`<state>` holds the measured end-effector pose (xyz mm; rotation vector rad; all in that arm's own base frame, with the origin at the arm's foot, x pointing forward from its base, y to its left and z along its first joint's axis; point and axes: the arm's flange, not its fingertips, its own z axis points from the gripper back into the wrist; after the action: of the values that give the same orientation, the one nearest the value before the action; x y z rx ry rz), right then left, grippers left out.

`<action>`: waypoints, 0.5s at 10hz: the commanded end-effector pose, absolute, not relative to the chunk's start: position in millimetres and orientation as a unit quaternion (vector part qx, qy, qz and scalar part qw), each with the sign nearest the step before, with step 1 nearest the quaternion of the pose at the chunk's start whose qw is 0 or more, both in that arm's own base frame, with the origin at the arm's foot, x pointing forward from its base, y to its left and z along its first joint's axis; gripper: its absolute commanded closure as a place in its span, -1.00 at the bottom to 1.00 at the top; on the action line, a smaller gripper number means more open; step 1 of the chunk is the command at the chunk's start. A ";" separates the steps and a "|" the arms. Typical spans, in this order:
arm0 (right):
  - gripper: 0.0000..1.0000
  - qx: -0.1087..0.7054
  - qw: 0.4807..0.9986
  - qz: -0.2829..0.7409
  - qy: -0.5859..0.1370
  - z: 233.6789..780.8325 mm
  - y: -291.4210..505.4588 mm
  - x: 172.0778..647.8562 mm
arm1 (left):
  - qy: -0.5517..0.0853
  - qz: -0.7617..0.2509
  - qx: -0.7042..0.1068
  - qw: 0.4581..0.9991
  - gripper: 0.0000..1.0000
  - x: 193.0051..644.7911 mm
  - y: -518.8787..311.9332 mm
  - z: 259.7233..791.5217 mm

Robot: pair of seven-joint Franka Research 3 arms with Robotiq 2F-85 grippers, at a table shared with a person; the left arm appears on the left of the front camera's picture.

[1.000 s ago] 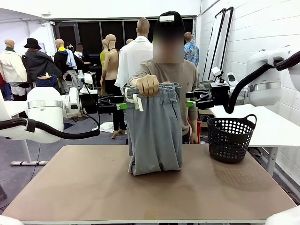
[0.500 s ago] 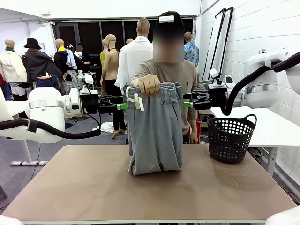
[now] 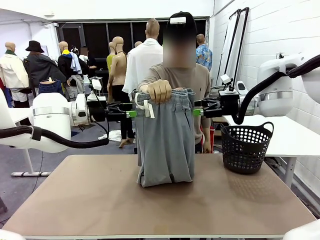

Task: Fold the training pants.
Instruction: Release the ends of the Training pants and then grab the overlapped ends.

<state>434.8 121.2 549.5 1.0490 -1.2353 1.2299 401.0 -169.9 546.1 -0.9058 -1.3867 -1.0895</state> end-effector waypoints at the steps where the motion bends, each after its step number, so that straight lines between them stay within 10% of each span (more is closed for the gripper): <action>1: -1.00 0.459 0.525 0.501 -0.512 548.2 122.6 432.4 | -0.594 -0.449 -0.380 0.550 -1.00 410.0 -178.9 544.4; 5: -1.00 0.471 0.520 0.504 -0.504 543.6 131.4 429.3 | -0.588 -0.451 -0.383 0.551 -1.00 412.0 -183.6 543.4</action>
<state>431.4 126.4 544.4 1.0924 -1.2101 1.2304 408.4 -177.5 543.6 -0.9166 -1.3731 -1.0938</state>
